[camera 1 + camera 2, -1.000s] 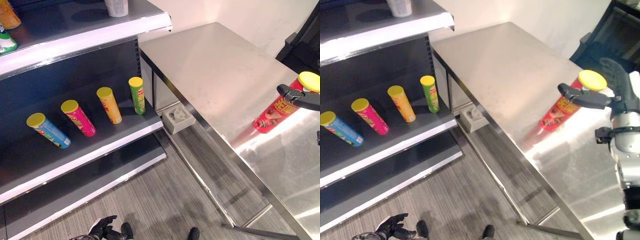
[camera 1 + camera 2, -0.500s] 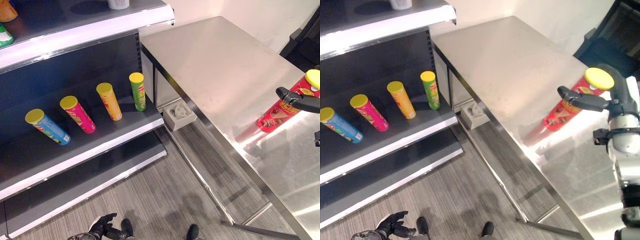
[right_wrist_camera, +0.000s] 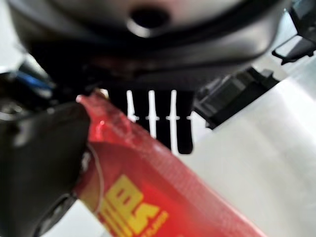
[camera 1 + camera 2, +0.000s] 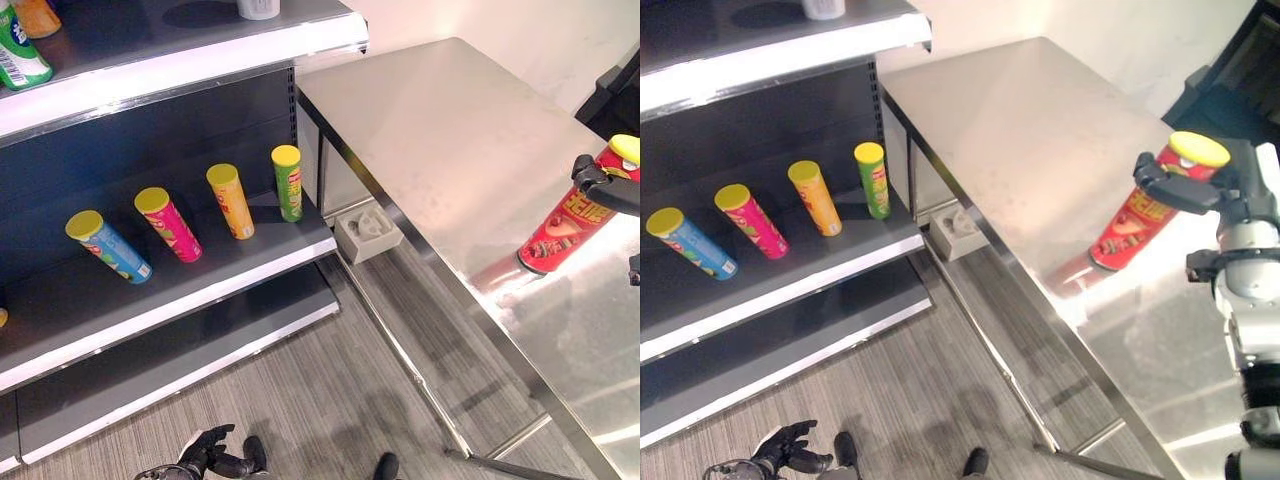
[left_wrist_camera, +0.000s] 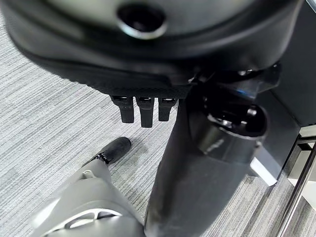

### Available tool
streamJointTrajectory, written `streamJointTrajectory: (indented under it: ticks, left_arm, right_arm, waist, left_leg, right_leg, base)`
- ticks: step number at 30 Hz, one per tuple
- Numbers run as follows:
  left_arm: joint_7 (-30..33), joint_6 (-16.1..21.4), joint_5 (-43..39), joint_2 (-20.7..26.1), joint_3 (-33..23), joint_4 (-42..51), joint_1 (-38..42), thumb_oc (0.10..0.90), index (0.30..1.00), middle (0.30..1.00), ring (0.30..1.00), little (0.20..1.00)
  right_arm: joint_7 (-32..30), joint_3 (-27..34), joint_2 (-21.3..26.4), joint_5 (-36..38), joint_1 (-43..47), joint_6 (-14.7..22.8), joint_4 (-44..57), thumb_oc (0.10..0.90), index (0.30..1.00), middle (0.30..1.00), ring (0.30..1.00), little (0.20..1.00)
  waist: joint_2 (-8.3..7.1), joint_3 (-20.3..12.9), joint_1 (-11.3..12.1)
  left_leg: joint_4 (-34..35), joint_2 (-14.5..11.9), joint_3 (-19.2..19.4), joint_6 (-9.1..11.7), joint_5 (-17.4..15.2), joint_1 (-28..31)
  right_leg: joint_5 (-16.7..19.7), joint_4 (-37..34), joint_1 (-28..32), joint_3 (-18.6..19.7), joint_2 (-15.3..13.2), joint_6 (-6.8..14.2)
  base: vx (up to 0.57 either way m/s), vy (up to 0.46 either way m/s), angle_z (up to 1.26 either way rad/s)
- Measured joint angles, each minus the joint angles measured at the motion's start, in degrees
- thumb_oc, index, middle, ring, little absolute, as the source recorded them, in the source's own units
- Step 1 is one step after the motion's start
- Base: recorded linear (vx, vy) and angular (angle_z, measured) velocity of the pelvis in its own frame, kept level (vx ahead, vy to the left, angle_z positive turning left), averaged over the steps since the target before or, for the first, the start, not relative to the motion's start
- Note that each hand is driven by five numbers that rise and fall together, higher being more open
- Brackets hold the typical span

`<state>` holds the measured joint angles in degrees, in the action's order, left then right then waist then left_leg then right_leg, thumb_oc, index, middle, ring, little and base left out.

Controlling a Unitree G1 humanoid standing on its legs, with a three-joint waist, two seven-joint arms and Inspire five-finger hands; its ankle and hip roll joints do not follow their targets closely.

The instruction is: Put the goods on the table back onto the shelves and tidy them up.

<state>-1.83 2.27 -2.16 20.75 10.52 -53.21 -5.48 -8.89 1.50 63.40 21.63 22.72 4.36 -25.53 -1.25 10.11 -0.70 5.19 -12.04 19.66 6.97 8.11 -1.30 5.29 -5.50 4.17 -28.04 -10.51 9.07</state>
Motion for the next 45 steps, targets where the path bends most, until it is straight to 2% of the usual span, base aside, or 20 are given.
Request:
streamJointTrajectory:
  ticks: [9,12,15,18,21,23,25,27,28,29,31,34,36,37,38,41,42,43,44,45]
  left_arm:
    - [0.00,-0.04,-0.05,-0.23,-2.30,0.57,-1.14,0.800,0.900,0.900,0.900,0.900]
    - [0.10,0.00,-0.16,-0.75,-2.90,1.31,-1.38,0.800,0.900,0.900,0.900,0.900]
    - [0.16,0.05,-2.55,-1.87,-2.83,2.83,-1.22,0.800,0.900,0.900,0.900,0.900]
    - [0.26,0.42,-4.61,-2.18,-3.82,2.86,-0.81,0.800,0.900,0.900,0.900,0.900]
    - [0.13,0.60,-5.59,-1.05,-4.75,2.85,-0.85,0.800,0.900,0.900,0.900,0.900]
    - [0.13,0.59,-5.36,-1.07,-4.28,2.17,-0.89,0.800,0.900,0.900,0.900,0.900]
    - [-0.01,0.60,-4.44,-0.48,-3.54,2.43,-0.51,0.800,0.900,0.900,0.900,0.900]
    - [-0.08,0.65,-4.31,0.88,-2.33,2.64,1.43,0.800,0.900,0.900,0.900,0.900]
    - [-0.24,0.65,-3.86,1.31,-2.26,2.66,2.27,0.800,0.900,0.900,0.900,0.900]
    - [-0.52,0.81,-3.22,0.93,-2.35,2.52,3.28,0.800,0.900,0.900,0.900,0.900]
    - [-1.08,1.73,-2.12,-1.37,-1.29,3.92,3.49,0.800,0.900,0.900,0.900,0.900]
    - [-1.28,1.71,-0.95,-1.23,-1.12,3.71,2.33,0.800,0.900,0.900,0.900,0.900]
    - [-1.18,1.55,0.11,-0.57,-1.70,3.62,3.01,0.800,0.900,0.900,0.900,0.900]
    - [-0.87,1.27,0.10,0.28,-2.12,3.07,3.65,0.800,0.900,0.900,0.900,0.900]
    - [-0.85,1.32,0.07,0.82,-2.36,3.36,3.99,0.800,0.900,0.900,0.900,0.900]
    - [-0.33,1.58,0.04,1.06,-2.61,4.45,3.44,0.800,0.900,0.900,0.900,0.900]
    - [-0.08,1.40,0.06,1.04,-2.60,4.32,2.64,0.800,0.900,0.900,0.900,0.900]
    - [-0.12,1.19,0.07,1.18,-2.83,4.24,1.56,0.800,0.900,0.900,0.900,0.900]
    - [-0.09,1.28,0.07,1.01,-2.80,4.34,0.64,0.800,0.900,0.900,0.900,0.900]
    - [-0.12,1.16,0.07,-0.04,-3.42,3.97,0.29,0.800,0.900,0.900,0.900,0.900]
  right_arm:
    - [-1.51,5.04,-10.03,-0.18,-2.77,1.91,20.27,0.400,0.300,0.300,0.300,0.300]
    - [-2.78,8.83,-17.86,0.79,-2.80,5.74,29.07,0.400,0.300,0.300,0.300,0.300]
    - [-1.60,7.94,-18.54,4.45,-2.73,8.47,33.49,0.400,0.300,0.300,0.300,0.300]
    - [1.11,5.46,-18.66,6.68,-2.80,8.93,34.79,0.400,0.300,0.300,0.300,0.300]
    - [3.94,4.41,-20.28,8.28,-4.64,8.91,38.24,0.400,0.300,0.300,0.300,0.300]
    - [5.02,4.48,-20.29,9.08,-5.98,8.91,38.90,0.400,0.300,0.300,0.300,0.300]
    - [5.64,4.57,-21.57,10.11,-8.28,8.87,39.57,0.400,0.300,0.300,0.300,0.300]
    - [7.38,4.63,-21.91,10.16,-9.08,8.83,40.10,0.400,0.300,0.300,0.300,0.300]
    - [7.62,4.70,-22.18,10.15,-8.99,8.83,40.24,0.400,0.300,0.300,0.300,0.300]
    - [8.06,5.28,-24.02,10.10,-9.55,8.78,40.14,0.400,0.300,0.300,0.300,0.300]
    - [7.87,5.92,-29.60,10.29,-9.91,7.74,39.79,0.400,0.300,0.300,0.300,0.300]
    - [8.05,3.25,-30.51,10.12,-9.99,5.68,39.61,0.400,0.300,0.300,0.300,0.300]
    - [8.37,2.10,-30.00,9.99,-10.84,5.44,39.60,0.400,0.300,0.300,0.300,0.300]
    - [9.21,0.45,-29.35,9.79,-10.96,5.13,39.61,0.400,0.300,0.300,0.300,0.300]
    - [9.39,0.16,-29.11,9.69,-11.05,5.12,39.59,0.400,0.300,0.300,0.300,0.300]
    - [9.96,-0.20,-29.04,9.67,-11.72,4.63,39.41,0.400,0.300,0.300,0.300,0.300]
    - [10.30,-0.78,-28.65,9.61,-11.67,4.62,39.43,0.400,0.300,0.300,0.300,0.300]
    - [10.45,-2.37,-27.66,8.36,-12.26,4.58,38.77,0.400,0.300,0.300,0.300,0.300]
    - [11.27,-3.14,-27.40,7.30,-12.24,4.27,38.77,0.400,0.300,0.300,0.300,0.300]
    - [11.36,-4.01,-27.29,6.45,-12.37,4.27,38.78,0.400,0.300,0.300,0.300,0.300]
  waist:
    - [0.82,0.39,0.49]
    - [1.92,0.65,3.34]
    - [3.27,1.68,4.95]
    - [2.50,2.40,5.61]
    - [0.02,4.19,4.66]
    - [0.49,4.27,2.45]
    - [-0.07,5.08,-0.44]
    - [0.23,5.26,-0.83]
    - [-1.26,4.91,-0.64]
    - [-2.47,4.53,-0.77]
    - [-0.48,4.45,-0.40]
    - [0.63,4.21,0.54]
    - [1.92,4.48,0.45]
    - [1.66,4.38,0.38]
    - [1.22,4.53,0.48]
    - [1.33,4.43,1.46]
    - [1.22,4.46,1.85]
    - [0.95,4.33,1.45]
    - [0.01,3.88,2.08]
    - [0.32,3.84,2.03]
  left_leg:
    - [-0.01,-0.07,-1.51,0.03,0.24,0.82]
    - [-1.08,-0.32,-3.78,-0.42,0.89,-0.51]
    - [-0.98,-0.42,-7.60,-1.07,2.46,-2.64]
    - [-0.27,0.02,-11.05,-0.48,5.43,-4.73]
    - [-10.46,-0.04,-7.93,-0.16,-5.43,-3.83]
    - [-10.71,0.62,-7.32,1.45,-7.89,-2.02]
    - [-7.24,4.04,-7.92,-0.85,-8.08,2.01]
    - [-5.62,4.03,-7.86,-2.88,-7.30,1.34]
    - [-5.71,5.20,-7.83,-2.94,-7.34,0.92]
    - [-5.66,7.51,-8.25,-2.98,-7.44,0.82]
    - [-5.73,10.23,-7.52,-3.88,-7.59,0.63]
    - [-4.45,11.58,-6.41,-4.50,-7.23,1.90]
    - [-3.77,11.31,-7.29,-7.64,-7.16,2.32]
    - [-3.61,11.40,-8.00,-7.66,-7.17,1.87]
    - [-3.57,11.86,-8.75,-7.64,-7.17,1.77]
    - [-2.71,11.53,-9.57,-7.23,-6.91,2.47]
    - [-2.74,10.35,-9.65,-6.58,-6.43,2.53]
    - [-2.72,7.66,-11.11,-5.86,-5.96,2.75]
    - [-2.54,7.65,-10.90,-5.46,-5.71,3.03]
    - [-2.71,7.51,-11.90,-4.65,-5.16,2.86]
  right_leg:
    - [-0.78,-0.01,2.06,-1.22,0.29,-0.07]
    - [-1.55,0.00,2.92,-2.18,0.92,-0.16]
    - [-1.84,0.04,3.07,-4.85,1.61,-0.66]
    - [-1.99,0.01,2.38,-7.29,0.87,-1.63]
    - [-0.53,0.18,3.14,-7.24,-2.89,-1.30]
    - [-0.40,1.54,4.65,-7.62,-4.88,-1.06]
    - [-0.73,8.45,3.80,-7.30,-8.95,-1.02]
    - [-1.84,2.30,0.88,-3.27,-5.18,-0.59]
    - [1.99,0.26,0.66,-2.73,-4.85,-2.00]
    - [3.83,1.86,0.14,-4.86,-6.79,-1.17]
    - [4.01,6.78,-1.98,-4.62,-10.66,-0.83]
    - [5.97,9.67,-3.22,-4.23,-13.00,-2.15]
    - [1.77,17.15,-8.00,-1.41,-14.57,0.26]
    - [1.53,9.01,-7.48,1.62,-11.63,0.65]
    - [5.37,7.82,-7.46,3.99,-10.30,-0.10]
    - [5.88,8.07,-6.78,6.50,-8.64,0.04]
    - [5.08,8.59,-6.82,6.89,-7.23,0.72]
    - [-4.86,10.46,-6.07,11.81,-0.87,0.58]
    - [-5.42,6.59,-4.09,11.36,1.15,-2.94]
    - [-3.54,2.52,-1.27,13.34,3.09,-2.43]
  base:
    - [-0.03,-0.050,0.08]
    - [-0.20,-0.066,0.30]
    - [-0.22,0.002,0.55]
    - [-0.19,0.120,0.41]
    - [-0.09,0.228,0.04]
    - [-0.02,0.322,0.36]
    - [-0.10,0.361,0.30]
    - [-0.12,0.343,0.09]
    - [-0.12,0.273,0.28]
    - [-0.20,0.384,0.27]
    - [-0.16,0.450,0.23]
    - [-0.18,0.250,-0.06]
    - [-0.24,0.190,0.19]
    - [-0.25,0.174,0.48]
    - [-0.20,0.135,0.53]
    - [-0.09,0.036,0.14]
    - [-0.12,-0.095,0.31]
    - [-0.09,-0.112,0.18]
    - [-0.03,-0.148,0.28]
    - [-0.02,-0.035,0.24]
